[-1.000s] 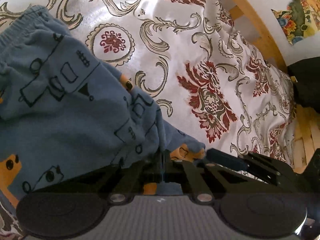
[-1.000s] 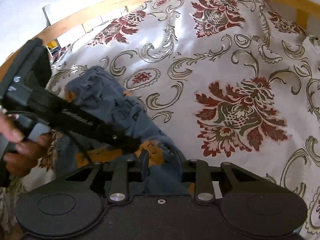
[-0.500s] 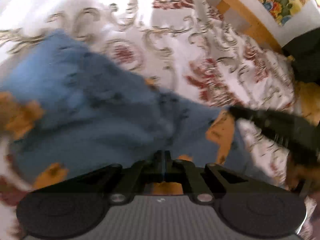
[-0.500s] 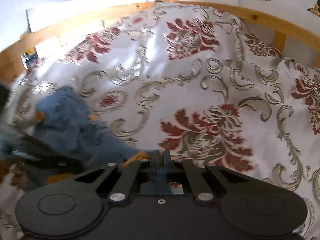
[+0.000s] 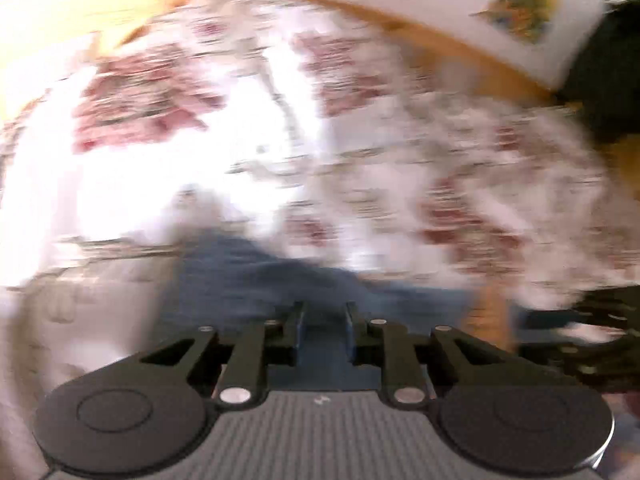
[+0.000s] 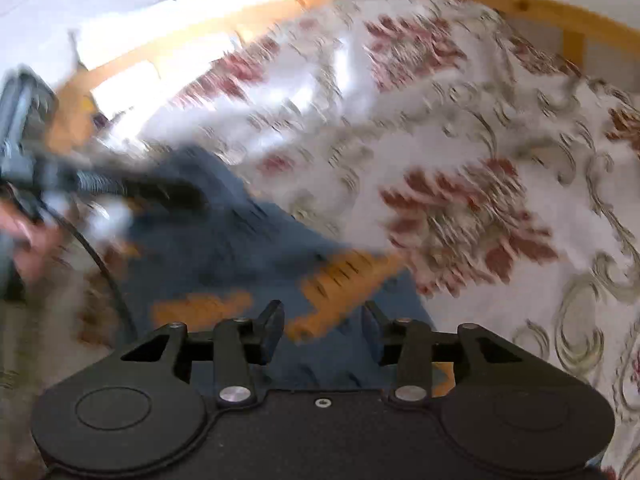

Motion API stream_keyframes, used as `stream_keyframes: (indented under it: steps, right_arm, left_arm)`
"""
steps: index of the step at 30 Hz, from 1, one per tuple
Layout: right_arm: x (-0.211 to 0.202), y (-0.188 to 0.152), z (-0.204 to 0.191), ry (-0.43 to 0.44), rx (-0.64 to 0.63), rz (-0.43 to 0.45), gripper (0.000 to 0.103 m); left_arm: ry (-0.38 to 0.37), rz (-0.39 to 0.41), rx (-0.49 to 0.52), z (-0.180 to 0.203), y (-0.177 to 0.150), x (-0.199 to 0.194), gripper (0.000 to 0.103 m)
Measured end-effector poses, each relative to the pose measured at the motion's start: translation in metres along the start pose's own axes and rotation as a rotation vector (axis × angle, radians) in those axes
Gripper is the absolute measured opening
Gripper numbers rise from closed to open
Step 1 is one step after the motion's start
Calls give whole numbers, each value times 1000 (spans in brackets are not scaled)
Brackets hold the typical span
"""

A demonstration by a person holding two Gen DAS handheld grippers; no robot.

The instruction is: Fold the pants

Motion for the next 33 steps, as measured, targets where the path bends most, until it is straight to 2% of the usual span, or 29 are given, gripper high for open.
stream_keyframes:
  steps: [1, 2, 4, 6, 7, 8, 9, 10, 11, 12, 14, 16, 17, 19, 20, 21, 22, 23, 24, 26, 28, 30, 33]
  right_arm:
    - [5, -7, 13, -80, 19, -2, 41]
    - [6, -12, 26, -153, 44, 4, 41]
    - [-11, -21, 51, -266, 122, 41, 45]
    - [-40, -30, 61, -395, 149, 69, 56]
    - [-55, -36, 60, -448, 158, 77, 58]
    - [-69, -43, 56, -456, 186, 86, 59]
    - [-83, -51, 50, -425, 231, 97, 61]
    - [-98, -65, 39, -364, 296, 109, 64]
    - [-105, -76, 27, -327, 341, 104, 67]
    - [-110, -87, 16, -318, 364, 98, 67]
    - [-111, -112, -5, -359, 427, 51, 67]
    - [-114, -140, -11, -447, 547, -4, 67]
    - [-120, -148, -13, -479, 587, 2, 67]
    - [-139, -164, -16, -543, 652, 6, 67]
    - [-149, -172, -17, -585, 685, -2, 70]
    - [-161, -182, -18, -623, 725, -7, 74]
    - [-175, -192, -19, -648, 786, 19, 76]
    - [-197, -202, -20, -647, 888, 100, 81]
    - [-215, -210, -20, -629, 961, 174, 88]
    - [-250, -218, -18, -618, 1100, 343, 101]
    - [-278, -223, -15, -653, 1149, 466, 102]
    - [-294, -228, -4, -672, 1166, 510, 102]
    - [-305, -244, 23, -660, 1287, 567, 99]
  left_arm:
    - [45, -25, -3, -16, -5, 4, 12]
    - [53, -37, -11, -34, -12, 4, 3]
    - [-23, -39, -56, -54, -22, -6, 3]
    - [0, -56, -51, -54, -27, -21, 3]
    - [31, -59, -24, -50, -28, -28, 4]
    - [54, -53, 11, -42, -30, -37, 8]
    - [59, -37, 44, -33, -31, -44, 26]
    - [45, -15, 76, -23, -34, -51, 38]
    - [16, 10, 100, -10, -36, -56, 59]
    - [-20, 18, 118, 0, -41, -58, 62]
    - [-45, -30, 169, 21, -54, -51, 57]
    - [4, -110, 207, 26, -70, -38, 57]
    - [36, -141, 228, 24, -78, -34, 57]
    - [70, -146, 263, 23, -83, -39, 57]
    - [103, -175, 282, 24, -83, -42, 62]
    - [151, -211, 297, 25, -82, -45, 73]
    - [222, -257, 299, 26, -81, -48, 75]
    - [263, -282, 289, 32, -78, -49, 76]
    - [255, -283, 282, 41, -75, -52, 76]
    - [152, -232, 279, 71, -63, -63, 79]
    - [19, -190, 316, 118, -49, -63, 84]
    - [-132, -166, 367, 169, -36, -59, 84]
    - [-393, -115, 463, 258, -17, -56, 84]
Point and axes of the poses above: each gripper's, at about its wrist camera, not at the fingertips, and x roughly the way its jaws point, z to its right, y to its top, the point moved 6 cm from there along x, roughly the way its jaws point, and after that the axes turned 2 degrees about x, right-handed, at the moved point
